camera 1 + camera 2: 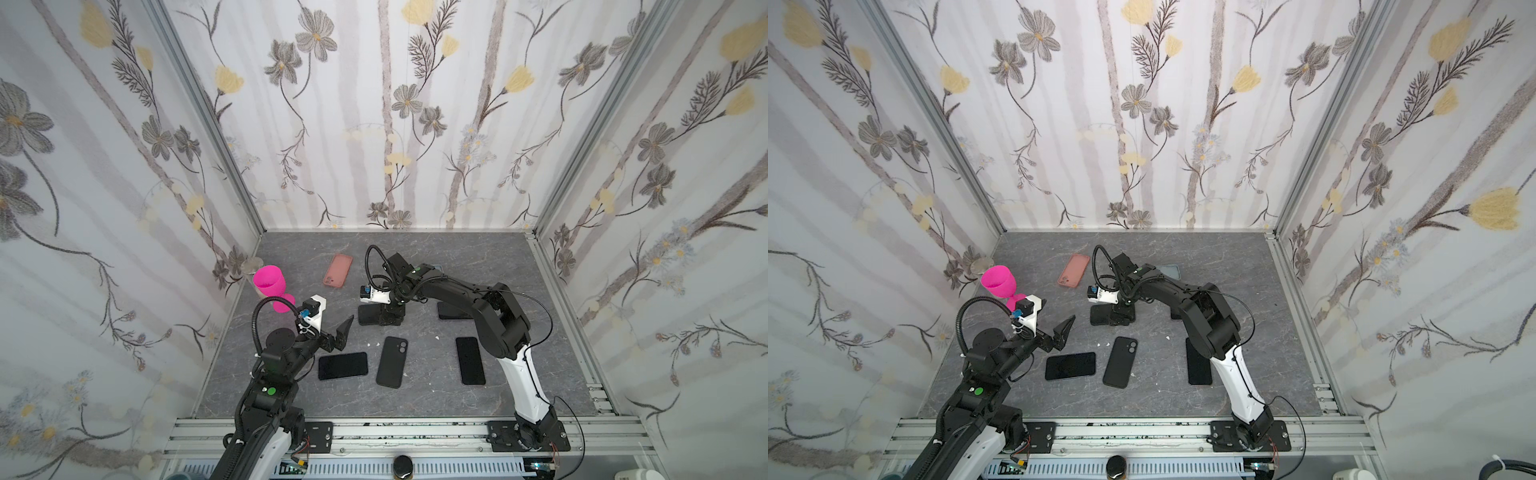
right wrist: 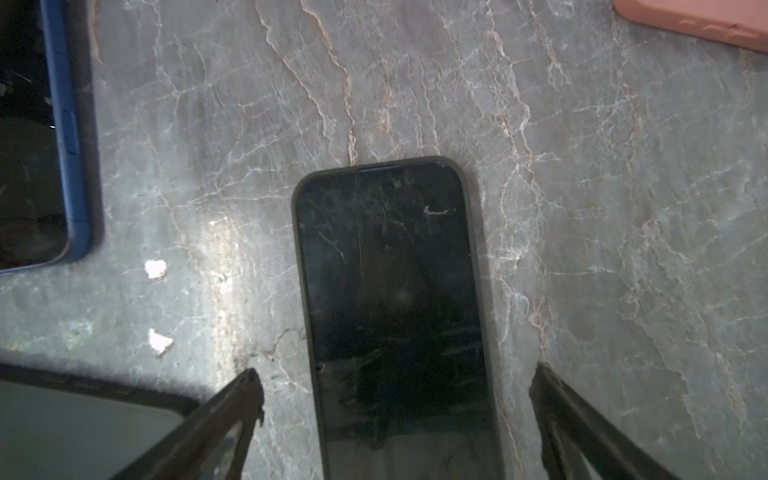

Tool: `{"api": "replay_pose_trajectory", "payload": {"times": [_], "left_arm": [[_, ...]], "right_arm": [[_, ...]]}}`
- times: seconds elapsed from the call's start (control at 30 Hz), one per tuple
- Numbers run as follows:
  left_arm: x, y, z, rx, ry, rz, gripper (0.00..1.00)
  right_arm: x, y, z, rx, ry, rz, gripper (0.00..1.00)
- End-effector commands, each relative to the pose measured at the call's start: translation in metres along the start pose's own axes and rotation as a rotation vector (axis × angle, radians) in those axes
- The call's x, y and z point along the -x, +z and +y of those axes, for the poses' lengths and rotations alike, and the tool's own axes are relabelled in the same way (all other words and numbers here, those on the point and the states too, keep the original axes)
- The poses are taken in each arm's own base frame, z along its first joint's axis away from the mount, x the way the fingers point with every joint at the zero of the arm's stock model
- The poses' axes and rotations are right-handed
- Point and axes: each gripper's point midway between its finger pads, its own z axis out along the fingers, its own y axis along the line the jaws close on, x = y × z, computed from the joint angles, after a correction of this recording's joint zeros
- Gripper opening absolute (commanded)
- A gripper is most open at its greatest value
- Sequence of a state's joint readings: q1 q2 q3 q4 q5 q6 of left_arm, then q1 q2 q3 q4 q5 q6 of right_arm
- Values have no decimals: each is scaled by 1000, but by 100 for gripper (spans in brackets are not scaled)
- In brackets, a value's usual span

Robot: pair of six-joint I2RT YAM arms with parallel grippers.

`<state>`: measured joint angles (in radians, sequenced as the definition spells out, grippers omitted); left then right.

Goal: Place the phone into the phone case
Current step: 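Press the cased phone flat with the right gripper while the left arm withdraws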

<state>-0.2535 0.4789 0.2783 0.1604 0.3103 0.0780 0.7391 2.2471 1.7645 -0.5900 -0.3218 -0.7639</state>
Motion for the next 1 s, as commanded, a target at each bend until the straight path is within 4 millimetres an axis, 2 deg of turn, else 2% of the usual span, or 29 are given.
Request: {"api": "replay_pose_trajectory", "payload": {"times": [0.0, 0.17, 0.43, 0.57, 0.77, 0.97], "left_arm": [[11, 0, 0, 3, 22, -38, 100], [11, 0, 0, -3, 21, -37, 100], [13, 0, 0, 1, 17, -41, 100], [14, -1, 4, 25, 12, -46, 100], [18, -1, 10, 57, 1, -53, 100], [21, -4, 14, 85, -8, -69, 100]], "right_arm": [[-8, 5, 1, 8, -12, 40, 100], [-11, 11, 1, 20, -9, 58, 99], [-22, 23, -4, 18, 49, 134, 92], [-25, 24, -17, -47, 108, 167, 90], [-14, 21, -40, -152, 256, 130, 87], [-16, 21, -75, -308, 449, 128, 86]]}}
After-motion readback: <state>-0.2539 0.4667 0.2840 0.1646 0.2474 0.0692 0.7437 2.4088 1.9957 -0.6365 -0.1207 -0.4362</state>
